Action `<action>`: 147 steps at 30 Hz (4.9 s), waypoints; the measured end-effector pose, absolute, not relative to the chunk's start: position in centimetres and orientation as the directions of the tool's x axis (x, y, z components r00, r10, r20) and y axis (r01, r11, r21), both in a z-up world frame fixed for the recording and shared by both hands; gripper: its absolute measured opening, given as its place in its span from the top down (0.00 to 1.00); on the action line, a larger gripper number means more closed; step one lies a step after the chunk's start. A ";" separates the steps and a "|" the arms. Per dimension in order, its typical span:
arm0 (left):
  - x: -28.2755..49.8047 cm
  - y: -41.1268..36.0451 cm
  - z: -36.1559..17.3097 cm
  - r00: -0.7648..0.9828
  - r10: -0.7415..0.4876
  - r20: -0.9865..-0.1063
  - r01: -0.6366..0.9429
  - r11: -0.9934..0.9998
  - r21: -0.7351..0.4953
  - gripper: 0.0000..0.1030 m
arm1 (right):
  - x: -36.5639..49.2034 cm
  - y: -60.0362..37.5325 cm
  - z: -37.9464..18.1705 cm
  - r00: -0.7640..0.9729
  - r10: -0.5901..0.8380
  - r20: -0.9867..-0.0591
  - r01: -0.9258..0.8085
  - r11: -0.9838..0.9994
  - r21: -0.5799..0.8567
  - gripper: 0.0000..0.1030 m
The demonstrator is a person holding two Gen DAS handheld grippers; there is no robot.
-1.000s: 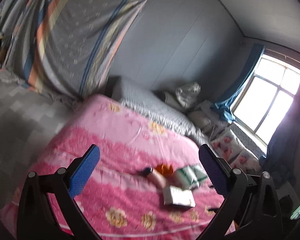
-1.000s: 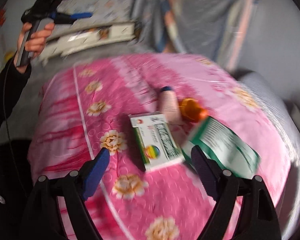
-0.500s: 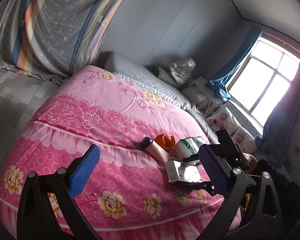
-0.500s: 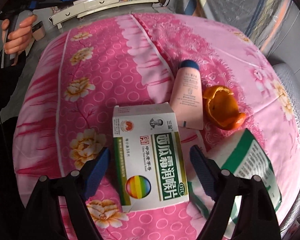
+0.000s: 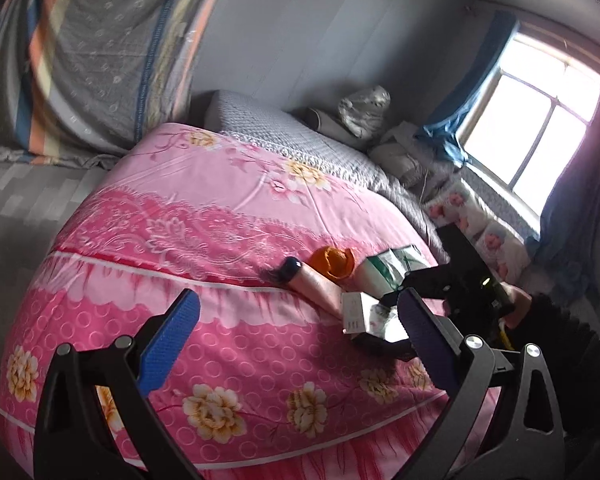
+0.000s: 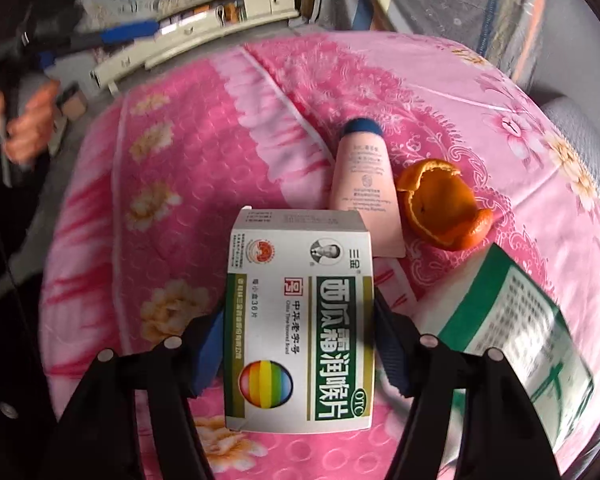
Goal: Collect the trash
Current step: 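Grasp the white-green medicine box with the right gripper and lift, then grasp the white green-trimmed pack with the left gripper and lift, then carry the medicine box and white pack over the yellow bin with both grippers, then open both grippers over the yellow bin to drop the box and pack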
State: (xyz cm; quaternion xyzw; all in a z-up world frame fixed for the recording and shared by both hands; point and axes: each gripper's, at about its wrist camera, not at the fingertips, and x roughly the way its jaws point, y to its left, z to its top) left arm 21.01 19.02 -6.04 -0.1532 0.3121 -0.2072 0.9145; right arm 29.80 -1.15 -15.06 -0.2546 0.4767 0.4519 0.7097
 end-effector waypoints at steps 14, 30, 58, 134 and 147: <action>25.3 5.6 -4.0 0.551 -0.664 -0.505 0.713 0.689 -0.129 0.08 | 20.8 -22.9 -5.5 0.462 0.710 -0.532 -0.646 0.680 0.346 0.40; 34.4 -8.9 -9.4 0.278 -0.609 -0.742 0.903 0.429 -0.014 0.08 | 12.9 -31.2 -8.0 0.608 0.664 -0.434 -0.487 0.744 0.457 0.40; 35.8 -12.1 -10.5 0.367 -0.529 -0.765 0.845 0.533 0.037 0.56 | 11.6 -32.1 -8.7 0.641 0.649 -0.410 -0.424 0.744 0.516 0.39; 15.5 -41.7 -11.4 0.212 -0.717 -0.664 0.820 0.500 -0.279 0.28 | -9.3 -52.9 -13.9 0.786 -0.337 -0.519 0.594 0.648 0.478 0.23; 17.4 -34.5 -5.8 0.289 -0.819 -0.495 0.746 0.517 -0.420 0.13 | -6.8 -48.8 -9.4 0.839 -0.306 -0.449 0.504 0.747 0.434 0.17</action>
